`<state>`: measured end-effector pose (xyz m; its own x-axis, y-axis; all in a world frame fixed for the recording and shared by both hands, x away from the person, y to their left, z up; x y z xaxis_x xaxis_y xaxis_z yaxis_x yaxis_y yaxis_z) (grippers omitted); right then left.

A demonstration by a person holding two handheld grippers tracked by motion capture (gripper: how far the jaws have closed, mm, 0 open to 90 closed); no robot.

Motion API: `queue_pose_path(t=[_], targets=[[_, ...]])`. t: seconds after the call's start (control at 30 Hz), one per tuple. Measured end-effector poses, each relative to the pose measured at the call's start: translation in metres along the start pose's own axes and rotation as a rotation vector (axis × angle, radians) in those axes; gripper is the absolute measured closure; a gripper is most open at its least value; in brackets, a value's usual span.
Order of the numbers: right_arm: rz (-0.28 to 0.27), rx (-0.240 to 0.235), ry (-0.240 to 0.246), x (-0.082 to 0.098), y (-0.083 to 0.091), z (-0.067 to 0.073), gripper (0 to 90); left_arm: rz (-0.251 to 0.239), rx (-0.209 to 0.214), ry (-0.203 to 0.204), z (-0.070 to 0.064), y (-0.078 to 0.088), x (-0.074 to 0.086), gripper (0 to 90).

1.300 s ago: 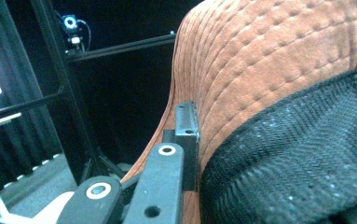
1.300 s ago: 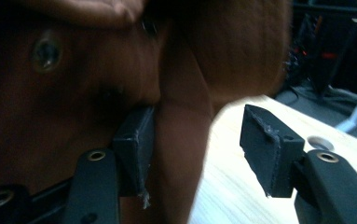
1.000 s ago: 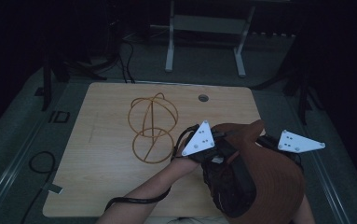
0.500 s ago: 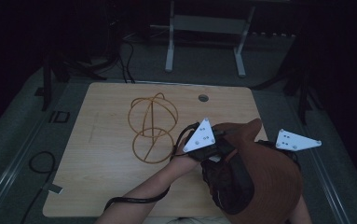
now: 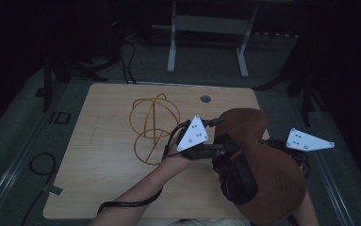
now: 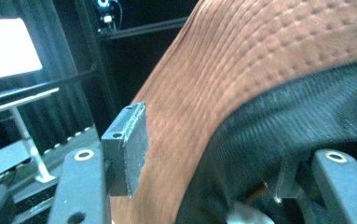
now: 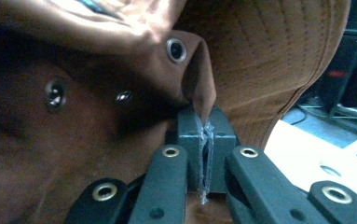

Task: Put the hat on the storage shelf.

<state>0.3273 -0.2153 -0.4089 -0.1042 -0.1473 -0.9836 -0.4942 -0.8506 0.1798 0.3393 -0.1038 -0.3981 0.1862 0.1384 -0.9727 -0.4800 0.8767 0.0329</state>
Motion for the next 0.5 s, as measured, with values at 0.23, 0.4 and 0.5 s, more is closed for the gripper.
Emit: queue_pose_path(t=[0.23, 0.4, 0.5], targets=[[-0.01, 0.045, -0.005, -0.006, 0.007, -0.013, 87.6, 0.045, -0.009, 0.004, 0.0, 0.026, 0.003, 37.8], [-0.024, 0.08, -0.013, -0.009, 0.008, -0.023, 87.6, 0.092, -0.057, 0.003, 0.006, 0.054, 0.012, 36.2], [-0.032, 0.105, -0.012, -0.011, 0.006, -0.031, 87.6, 0.095, -0.076, 0.023, 0.01, 0.072, 0.015, 32.0]])
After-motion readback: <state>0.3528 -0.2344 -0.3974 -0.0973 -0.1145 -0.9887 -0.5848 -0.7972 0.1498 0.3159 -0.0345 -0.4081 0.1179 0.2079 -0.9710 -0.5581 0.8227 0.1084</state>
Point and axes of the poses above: each handheld gripper's, and its own axes: y roughly backward along the jaws, x roughly out of its underside, z roughly to its left, the point moved 10 cm from there along -y, roughly forward along the jaws, and after that the axes turned 2 degrees about -y, right-handed, at the moved point
